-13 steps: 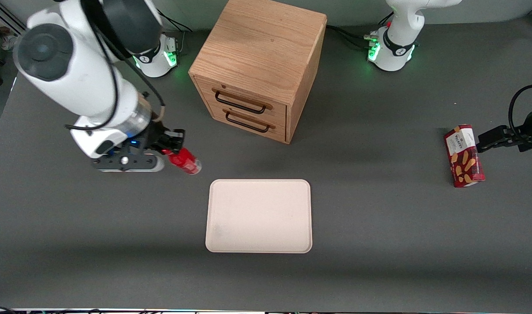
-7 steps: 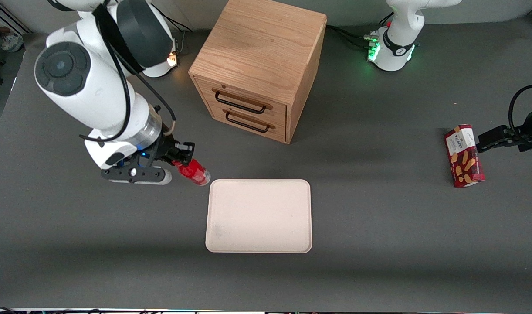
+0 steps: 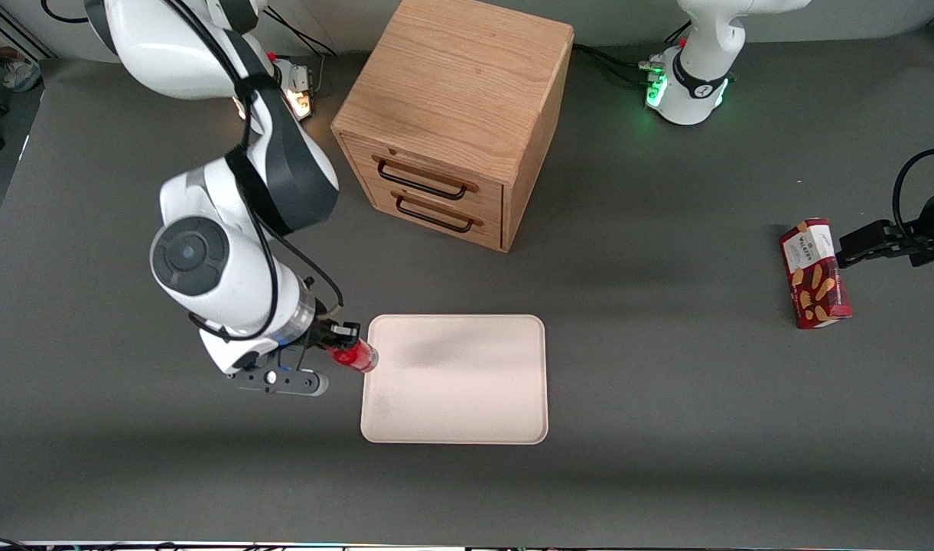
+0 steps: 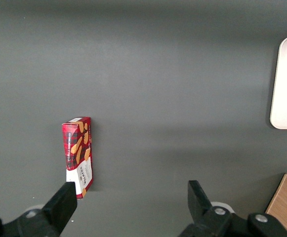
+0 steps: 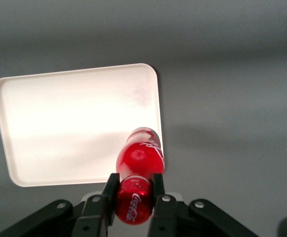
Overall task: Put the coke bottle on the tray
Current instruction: 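Lower the held bottle onto the white tray's edge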
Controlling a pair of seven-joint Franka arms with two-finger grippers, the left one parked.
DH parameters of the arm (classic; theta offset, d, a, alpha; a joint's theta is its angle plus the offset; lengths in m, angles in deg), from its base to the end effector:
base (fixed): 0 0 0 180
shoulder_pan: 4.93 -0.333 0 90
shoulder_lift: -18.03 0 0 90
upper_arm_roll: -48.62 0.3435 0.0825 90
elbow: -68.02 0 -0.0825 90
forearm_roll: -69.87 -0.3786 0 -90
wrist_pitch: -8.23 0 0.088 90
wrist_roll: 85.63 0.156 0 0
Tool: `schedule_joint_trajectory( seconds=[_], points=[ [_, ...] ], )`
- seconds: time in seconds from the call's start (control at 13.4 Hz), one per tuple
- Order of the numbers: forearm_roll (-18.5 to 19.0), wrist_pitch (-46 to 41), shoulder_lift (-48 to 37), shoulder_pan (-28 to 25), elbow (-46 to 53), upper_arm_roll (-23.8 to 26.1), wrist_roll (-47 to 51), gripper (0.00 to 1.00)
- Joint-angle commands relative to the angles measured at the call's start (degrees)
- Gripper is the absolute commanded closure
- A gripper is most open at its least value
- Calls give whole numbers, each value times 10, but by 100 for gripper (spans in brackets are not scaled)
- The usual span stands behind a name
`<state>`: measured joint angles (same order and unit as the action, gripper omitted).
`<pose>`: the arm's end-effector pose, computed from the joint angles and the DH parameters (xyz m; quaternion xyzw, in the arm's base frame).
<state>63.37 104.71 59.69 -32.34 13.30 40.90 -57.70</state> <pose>0.7006 0.3040 0.4214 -0.9981 0.0610 0.0018 0.0120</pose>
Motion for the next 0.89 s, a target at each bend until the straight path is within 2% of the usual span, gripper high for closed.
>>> schedule_joint_trajectory(
  seconds=[0.0,0.37,0.82],
  points=[
    [5,25,23,2,14,2,-9,100],
    [3,89,60,0,-25,4,-3,100],
    [-1,99,70,-5,-31,5,0,100]
  ],
)
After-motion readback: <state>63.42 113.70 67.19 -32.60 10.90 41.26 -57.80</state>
